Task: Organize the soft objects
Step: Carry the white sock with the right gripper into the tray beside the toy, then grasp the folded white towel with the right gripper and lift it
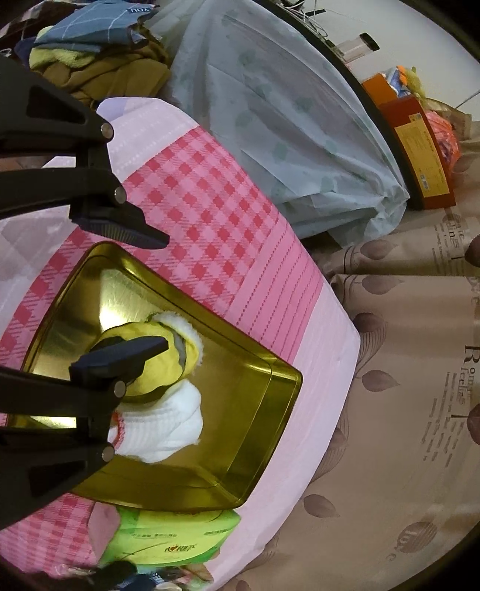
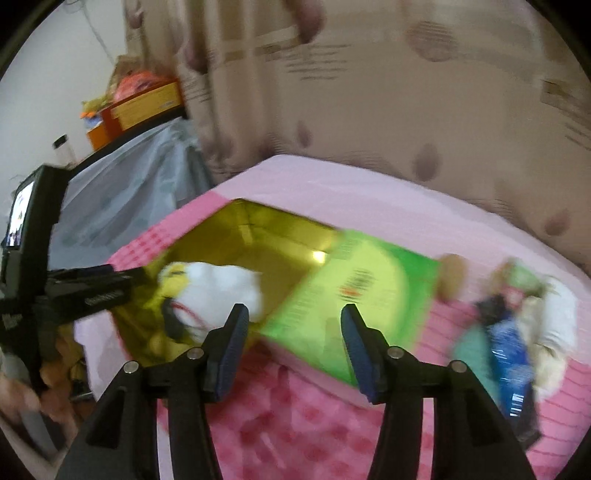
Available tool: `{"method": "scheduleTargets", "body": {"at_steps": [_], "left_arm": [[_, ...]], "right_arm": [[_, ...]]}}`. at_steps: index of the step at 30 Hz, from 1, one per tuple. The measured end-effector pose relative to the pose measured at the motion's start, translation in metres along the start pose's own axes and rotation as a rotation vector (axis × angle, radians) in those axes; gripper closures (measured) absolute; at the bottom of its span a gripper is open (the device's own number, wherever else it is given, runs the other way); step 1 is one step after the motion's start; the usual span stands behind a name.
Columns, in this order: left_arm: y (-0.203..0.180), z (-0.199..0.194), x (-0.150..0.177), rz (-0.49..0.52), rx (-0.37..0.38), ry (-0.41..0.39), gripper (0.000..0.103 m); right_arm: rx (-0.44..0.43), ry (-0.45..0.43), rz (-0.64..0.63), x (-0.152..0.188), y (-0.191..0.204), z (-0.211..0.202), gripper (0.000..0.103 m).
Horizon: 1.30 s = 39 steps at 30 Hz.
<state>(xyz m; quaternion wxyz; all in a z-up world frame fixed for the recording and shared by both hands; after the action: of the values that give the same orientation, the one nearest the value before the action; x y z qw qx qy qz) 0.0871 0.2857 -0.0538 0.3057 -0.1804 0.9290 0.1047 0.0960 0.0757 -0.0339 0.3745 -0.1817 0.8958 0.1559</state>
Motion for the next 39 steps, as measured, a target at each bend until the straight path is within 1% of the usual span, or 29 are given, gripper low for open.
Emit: {"method": "scheduleTargets", "body": {"at_steps": [4,6,7,10,13,14,15,19,25,31,32,33,36,39], "left_arm": [[-0.003,-0.002,0.001,0.011,-0.005,-0.006,0.053],[-0.005,-0.003,0.002,0.017,-0.006,-0.009,0.053],[-0.006,-0.003,0.002,0.022,-0.008,-0.009,0.053],[-0.009,-0.003,0.003,0.036,-0.011,-0.011,0.053],[-0.012,-0.004,0.004,0.047,-0.011,-0.014,0.053],[-0.013,-0.004,0.004,0.051,-0.011,-0.015,0.053],[-0.014,-0.003,0.005,0.056,-0.012,-0.013,0.053],[-0.017,-0.003,0.006,0.073,-0.015,-0.015,0.053],[-0.024,-0.001,0.007,0.099,-0.005,-0.011,0.053],[-0.031,0.0,0.01,0.125,-0.005,-0.009,0.053],[-0.032,0.0,0.01,0.129,-0.007,-0.007,0.053],[-0.032,0.0,0.011,0.131,-0.01,-0.007,0.053],[-0.034,0.001,0.012,0.139,-0.014,-0.007,0.053],[-0.035,0.0,0.012,0.141,-0.014,-0.011,0.053]], "right_arm": [[0.092,-0.008,0.045,0.009,-0.049,-0.021,0.052],[0.149,-0.016,0.075,0.01,-0.077,-0.031,0.051],[0.178,-0.035,0.088,0.01,-0.092,-0.036,0.051],[0.259,-0.043,0.131,0.011,-0.133,-0.047,0.051],[0.325,-0.048,0.183,0.012,-0.173,-0.054,0.045],[0.338,-0.049,0.196,0.013,-0.181,-0.055,0.042],[0.349,-0.05,0.212,0.013,-0.19,-0.054,0.04],[0.383,-0.036,0.245,0.02,-0.213,-0.047,0.039],[0.4,-0.003,0.269,0.022,-0.229,-0.021,0.037],[0.388,0.017,0.292,0.024,-0.243,-0.002,0.037],[0.389,0.014,0.289,0.024,-0.243,-0.001,0.04],[0.388,0.01,0.285,0.025,-0.242,-0.001,0.046],[0.371,0.016,0.279,0.027,-0.242,0.002,0.059],[0.365,-0.008,0.276,0.031,-0.241,-0.002,0.066]]}}
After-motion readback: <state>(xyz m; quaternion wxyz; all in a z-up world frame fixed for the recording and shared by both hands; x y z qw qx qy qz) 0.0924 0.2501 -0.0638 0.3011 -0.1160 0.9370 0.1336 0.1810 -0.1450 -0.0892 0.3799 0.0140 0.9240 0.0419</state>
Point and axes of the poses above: each gripper's, at about its wrist camera, not at the fingertips, and z roughly the way its jaws point, y to its left, x to its underside, the point moved 3 cm from there along z, roughly the way its jaws point, and after that the axes turned 3 degrees about -y, right-handed, at the moved point
